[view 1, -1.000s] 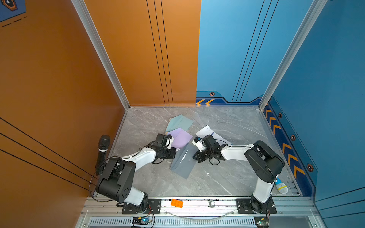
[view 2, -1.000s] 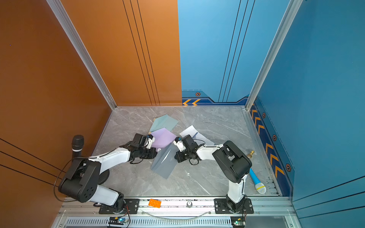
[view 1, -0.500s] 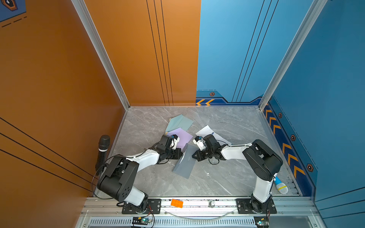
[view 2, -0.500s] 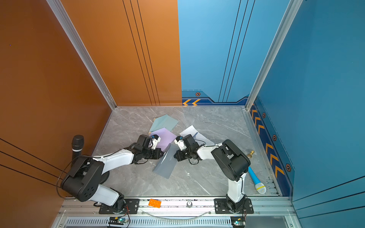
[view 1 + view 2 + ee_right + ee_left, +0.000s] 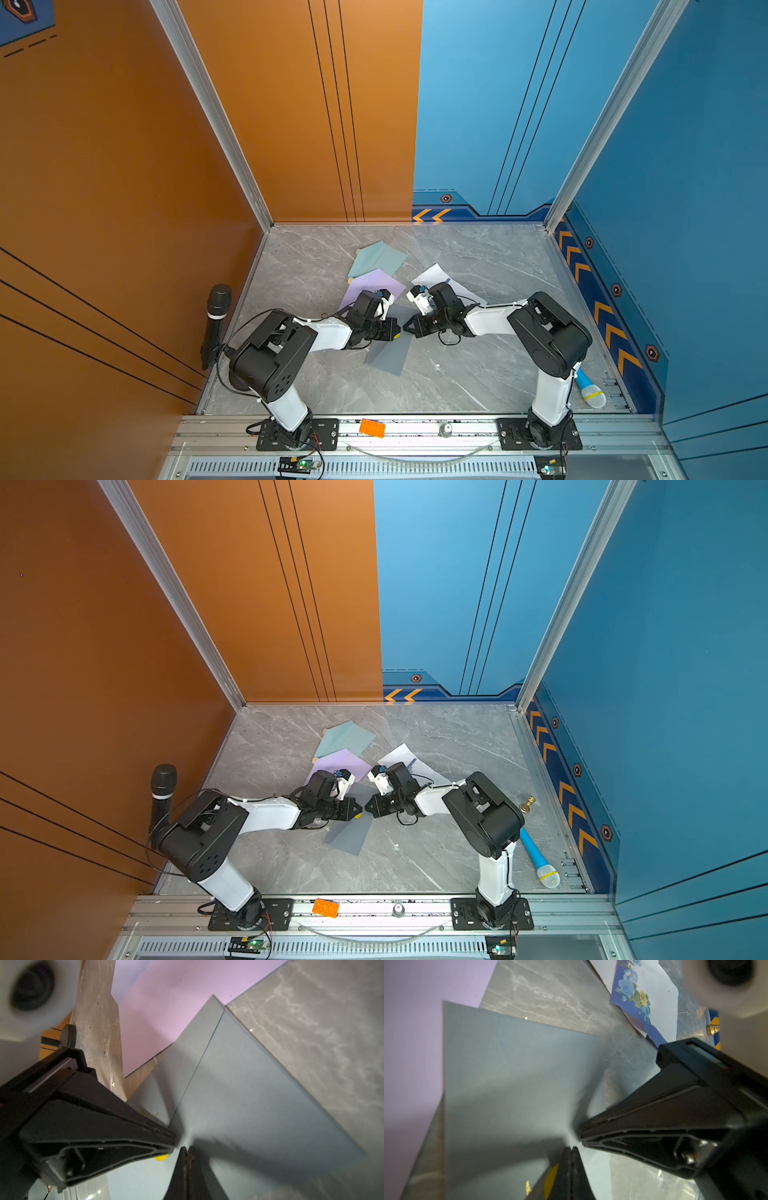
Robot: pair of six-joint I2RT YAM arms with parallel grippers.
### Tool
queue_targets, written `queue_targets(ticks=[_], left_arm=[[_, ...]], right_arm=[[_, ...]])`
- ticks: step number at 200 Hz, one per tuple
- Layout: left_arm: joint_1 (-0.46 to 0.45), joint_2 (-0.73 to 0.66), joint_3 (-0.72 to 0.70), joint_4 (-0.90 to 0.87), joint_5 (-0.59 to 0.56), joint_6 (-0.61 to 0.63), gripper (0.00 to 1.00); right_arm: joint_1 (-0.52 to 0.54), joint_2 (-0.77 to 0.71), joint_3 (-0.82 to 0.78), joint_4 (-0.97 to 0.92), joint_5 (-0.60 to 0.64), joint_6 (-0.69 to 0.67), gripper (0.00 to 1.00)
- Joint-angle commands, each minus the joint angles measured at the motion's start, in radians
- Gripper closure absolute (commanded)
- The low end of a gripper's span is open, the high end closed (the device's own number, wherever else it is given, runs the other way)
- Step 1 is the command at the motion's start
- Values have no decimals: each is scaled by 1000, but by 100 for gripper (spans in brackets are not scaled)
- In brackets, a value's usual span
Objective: Fold the letter paper in half and place it into the envelope
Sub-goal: Fold the envelope flap on the envelope.
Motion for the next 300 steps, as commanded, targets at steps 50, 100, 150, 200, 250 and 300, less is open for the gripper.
queue_targets(ticks=[50, 100, 150, 200, 250, 300], left_arm=[[-9, 31, -45, -157, -111, 6, 100], [22, -16, -88, -3, -36, -41, 100], [30, -12, -128, 81, -32, -69, 100], [33, -98, -156, 165, -38, -84, 100], [38, -189, -199, 168, -78, -90, 100], [51, -250, -249, 133, -75, -118, 100]], right_arm=[[-4, -32, -35, 22, -108, 102, 100], [-13, -33, -44, 26, -101, 113, 100], [-16, -27, -72, 167, -165, 200, 100], [-27, 14, -48, 57, -102, 188, 100], [-37, 71, -33, 8, -78, 196, 100], [-44, 80, -31, -4, -69, 201, 100]])
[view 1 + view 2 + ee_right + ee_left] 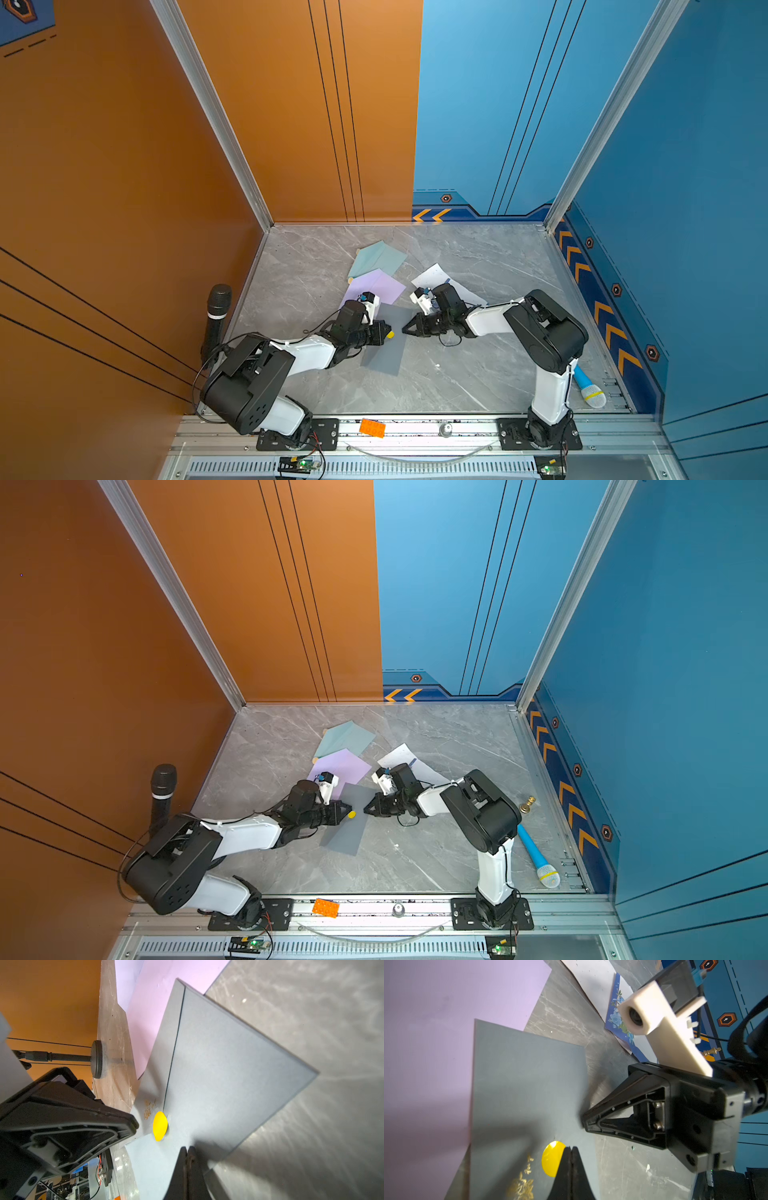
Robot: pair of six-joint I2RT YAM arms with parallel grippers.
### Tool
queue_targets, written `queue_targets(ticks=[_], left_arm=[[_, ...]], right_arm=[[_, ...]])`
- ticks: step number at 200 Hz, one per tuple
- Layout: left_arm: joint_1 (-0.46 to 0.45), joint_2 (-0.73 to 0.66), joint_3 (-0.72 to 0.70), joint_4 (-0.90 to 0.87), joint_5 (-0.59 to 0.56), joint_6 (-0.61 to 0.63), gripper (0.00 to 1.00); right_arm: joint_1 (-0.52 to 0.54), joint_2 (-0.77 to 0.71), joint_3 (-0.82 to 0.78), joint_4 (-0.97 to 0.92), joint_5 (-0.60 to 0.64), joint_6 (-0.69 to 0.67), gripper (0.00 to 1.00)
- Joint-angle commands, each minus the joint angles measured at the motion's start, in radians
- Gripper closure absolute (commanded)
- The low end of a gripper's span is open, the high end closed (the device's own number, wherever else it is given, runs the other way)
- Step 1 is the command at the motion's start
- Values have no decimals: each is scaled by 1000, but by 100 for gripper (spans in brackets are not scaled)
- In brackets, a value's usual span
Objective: Fold the letter paper in half and place it into the envelope
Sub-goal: Fold the envelope flap on the envelope.
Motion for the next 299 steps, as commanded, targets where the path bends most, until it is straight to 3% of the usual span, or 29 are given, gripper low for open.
queue_targets(ticks=[1, 48, 139, 205, 248, 299], left_arm=[[9, -28, -25, -41, -16, -21, 100], [-5, 6, -12, -59, 11, -23, 100], [-68, 229, 97, -65, 4, -48, 100], [-70, 98, 93, -130, -33, -17, 100], [-70, -47, 149, -362, -130, 50, 100], [-76, 25, 140, -331, -105, 37, 100]], right_arm=[[-11, 47, -5, -83, 59, 8, 100], [-11, 56, -6, -80, 63, 13, 100], [-14, 64, -12, -103, 82, 16, 100], [-18, 73, -12, -109, 83, 22, 100], [-26, 76, -15, -105, 88, 34, 100], [-29, 82, -21, -91, 84, 43, 100]])
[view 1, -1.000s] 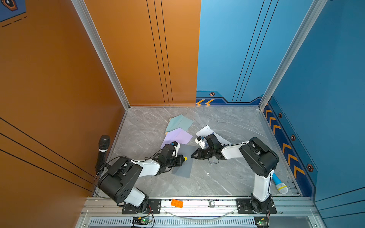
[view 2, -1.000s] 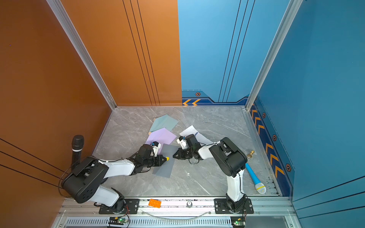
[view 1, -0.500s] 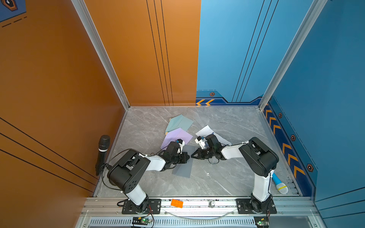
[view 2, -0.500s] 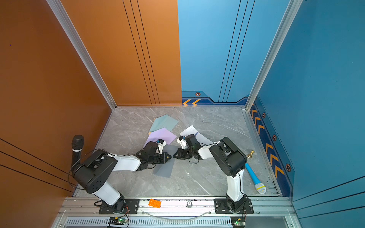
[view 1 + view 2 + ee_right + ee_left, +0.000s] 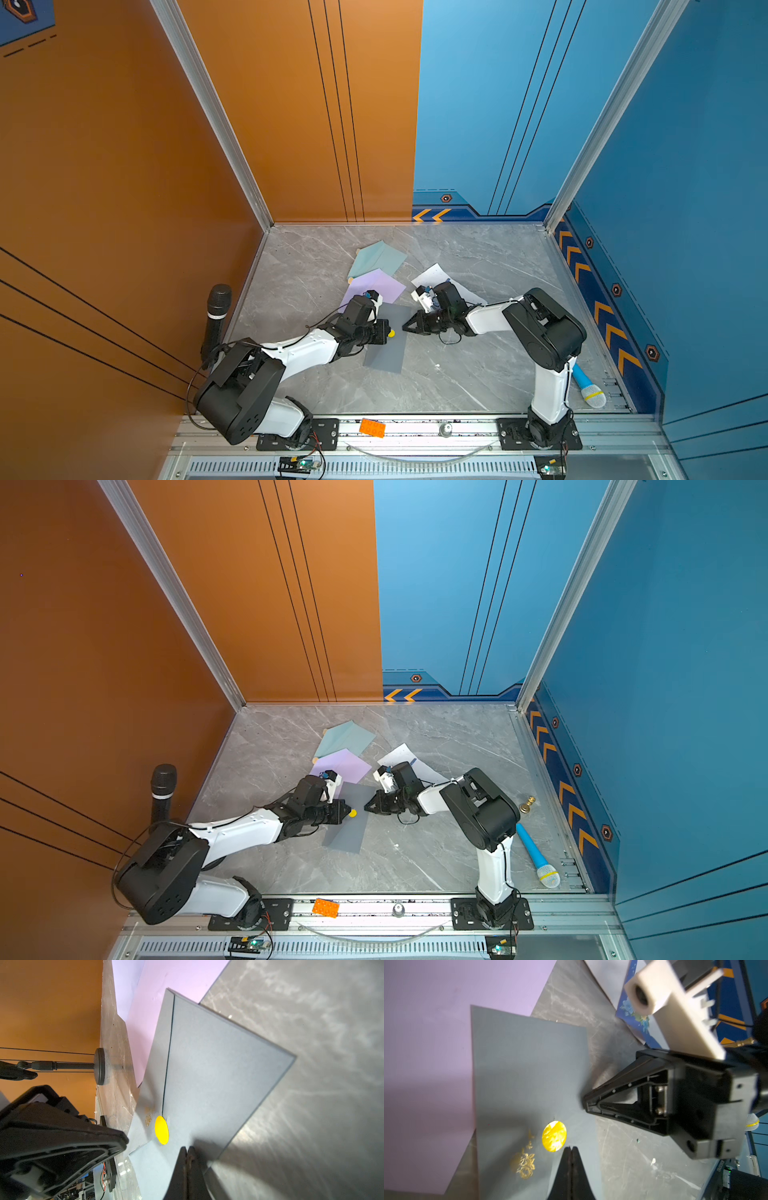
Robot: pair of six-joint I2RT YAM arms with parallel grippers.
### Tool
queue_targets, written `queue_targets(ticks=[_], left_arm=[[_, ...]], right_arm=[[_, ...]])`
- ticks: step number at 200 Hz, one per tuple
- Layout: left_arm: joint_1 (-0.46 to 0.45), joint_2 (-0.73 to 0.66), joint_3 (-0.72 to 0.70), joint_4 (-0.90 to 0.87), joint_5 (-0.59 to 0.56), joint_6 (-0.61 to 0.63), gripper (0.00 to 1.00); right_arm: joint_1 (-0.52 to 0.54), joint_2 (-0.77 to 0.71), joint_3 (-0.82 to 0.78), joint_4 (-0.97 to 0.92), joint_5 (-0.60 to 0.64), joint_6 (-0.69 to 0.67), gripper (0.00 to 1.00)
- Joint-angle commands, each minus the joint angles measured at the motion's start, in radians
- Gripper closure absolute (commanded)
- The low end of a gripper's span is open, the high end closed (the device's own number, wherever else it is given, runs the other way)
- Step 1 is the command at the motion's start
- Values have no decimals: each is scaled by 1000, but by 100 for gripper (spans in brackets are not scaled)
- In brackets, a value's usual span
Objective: Fold the letter paper in half and place it into the envelope
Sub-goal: Fold the envelope flap on the envelope.
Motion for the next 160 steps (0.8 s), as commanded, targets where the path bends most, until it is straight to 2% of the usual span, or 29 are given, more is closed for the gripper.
queue_targets(ticks=[1, 88, 126, 160], left_arm=[[-13, 46, 10, -27, -9, 8, 100], [-54, 221, 64, -17, -46, 8, 100], [-52, 209, 68, -44, -62, 12, 100], [-37, 123, 46, -22, -45, 2, 100]], right_arm=[[-10, 63, -32, -110, 91, 10, 100], [-6, 70, -40, -98, 88, 17, 100], [-6, 72, -42, -97, 82, 18, 100], [-7, 73, -42, -100, 82, 18, 100]])
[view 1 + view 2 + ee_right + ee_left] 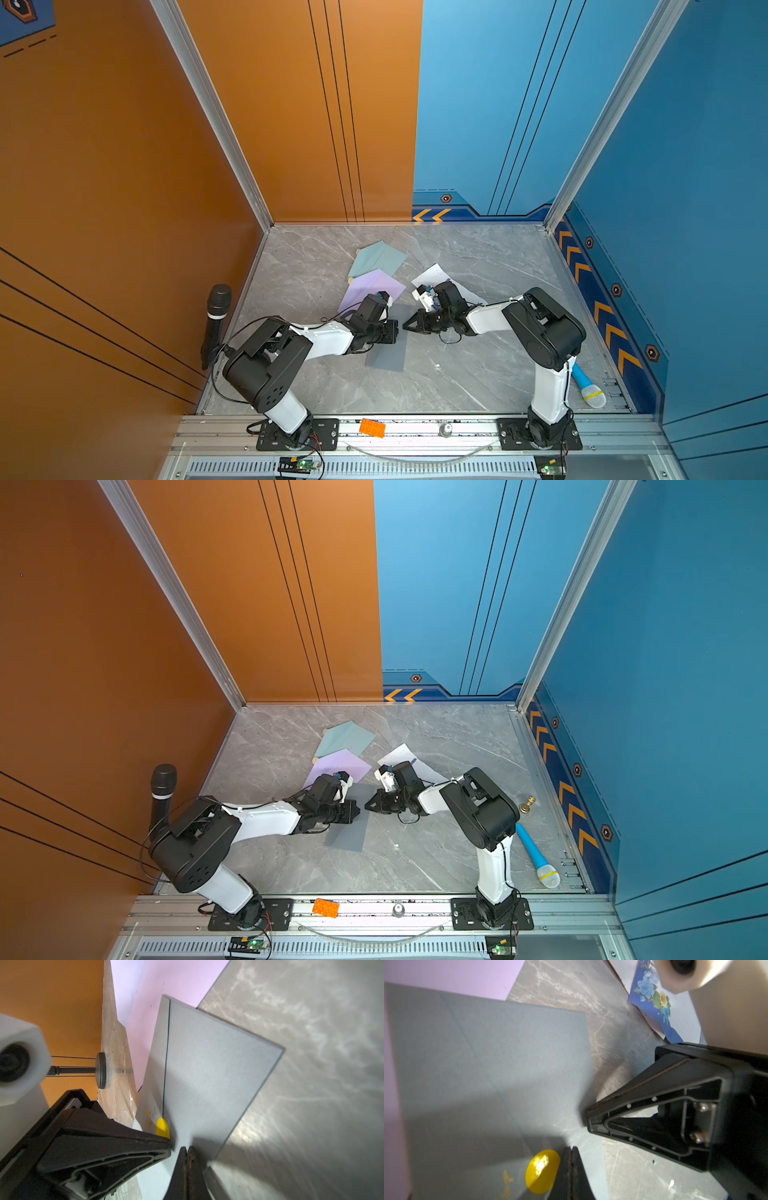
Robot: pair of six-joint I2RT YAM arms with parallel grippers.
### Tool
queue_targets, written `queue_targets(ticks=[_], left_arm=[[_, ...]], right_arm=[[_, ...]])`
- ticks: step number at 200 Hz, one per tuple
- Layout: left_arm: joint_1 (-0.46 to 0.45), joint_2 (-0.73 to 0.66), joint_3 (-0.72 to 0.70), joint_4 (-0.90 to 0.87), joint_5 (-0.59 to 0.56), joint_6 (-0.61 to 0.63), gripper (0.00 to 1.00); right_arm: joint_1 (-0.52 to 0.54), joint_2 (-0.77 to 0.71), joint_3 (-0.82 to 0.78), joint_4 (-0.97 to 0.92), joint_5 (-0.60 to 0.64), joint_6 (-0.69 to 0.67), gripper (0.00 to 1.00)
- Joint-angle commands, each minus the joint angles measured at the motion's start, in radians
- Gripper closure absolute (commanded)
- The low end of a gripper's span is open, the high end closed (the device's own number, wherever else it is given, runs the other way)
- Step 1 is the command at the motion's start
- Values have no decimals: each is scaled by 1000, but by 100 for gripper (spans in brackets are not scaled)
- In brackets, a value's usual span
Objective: Fold the letter paper in half and place it into the envelope
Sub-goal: Fold the envelope flap on the envelope.
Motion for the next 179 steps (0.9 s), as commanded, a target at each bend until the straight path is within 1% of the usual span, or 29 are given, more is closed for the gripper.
queue_targets(ticks=[1, 33, 52, 75, 82, 92, 101, 108, 123, 136, 159, 179], left_arm=[[9, -52, -34, -77, -26, 3, 100], [16, -158, -42, 0, -1, 5, 91], [17, -181, -18, 39, -8, 15, 87], [33, -140, 51, 18, -10, 42, 85], [38, -119, 70, 18, -3, 42, 85], [45, -86, 95, 28, 11, 35, 85], [48, -57, 113, 48, 22, 24, 85], [51, -34, 126, 68, 37, 18, 84], [57, 20, 164, 86, 67, 5, 84], [59, 66, 201, 87, 84, 0, 84], [56, 156, 275, 91, 137, -14, 84], [46, 222, 339, 91, 177, -20, 84]], right_arm=[[-2, 68, -42, -116, 81, 3, 100], [-6, 38, -41, -80, 35, -1, 100], [-13, -14, -13, -97, 2, -8, 99], [-22, -102, 55, -234, 19, -73, 92], [-26, -130, 80, -290, 38, -102, 89], [-38, -175, 107, -365, 83, -133, 87], [-63, -215, 122, -420, 131, -146, 84], [-89, -244, 128, -454, 156, -150, 79], [-174, -278, 145, -509, 160, -164, 74], [-245, -282, 175, -597, 193, -196, 70], [-362, -248, 235, -728, 219, -252, 68], [-421, -222, 257, -791, 252, -280, 68]])
